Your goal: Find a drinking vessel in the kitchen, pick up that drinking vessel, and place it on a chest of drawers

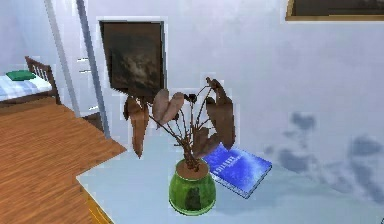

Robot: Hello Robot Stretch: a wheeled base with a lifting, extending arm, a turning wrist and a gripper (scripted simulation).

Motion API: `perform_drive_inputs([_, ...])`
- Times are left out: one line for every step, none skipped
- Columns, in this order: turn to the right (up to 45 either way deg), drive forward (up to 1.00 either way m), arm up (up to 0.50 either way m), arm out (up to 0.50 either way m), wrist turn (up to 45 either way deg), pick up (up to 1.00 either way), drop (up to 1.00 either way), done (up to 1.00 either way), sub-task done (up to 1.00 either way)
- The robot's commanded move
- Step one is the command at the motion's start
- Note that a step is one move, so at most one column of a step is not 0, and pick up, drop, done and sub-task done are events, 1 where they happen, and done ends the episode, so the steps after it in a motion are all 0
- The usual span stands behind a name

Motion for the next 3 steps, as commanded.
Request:
perform_drive_inputs([0.0, 0.00, 0.10, 0.00, 0.0, 0.00, 0.00, 0.00, 0.00])
perform_drive_inputs([0.0, 0.00, 0.00, -0.08, 0.0, 0.00, 0.00, 0.00, 0.00])
perform_drive_inputs([0.0, 0.00, 0.00, 0.00, 0.0, 0.00, 0.00, 1.00, 0.00])
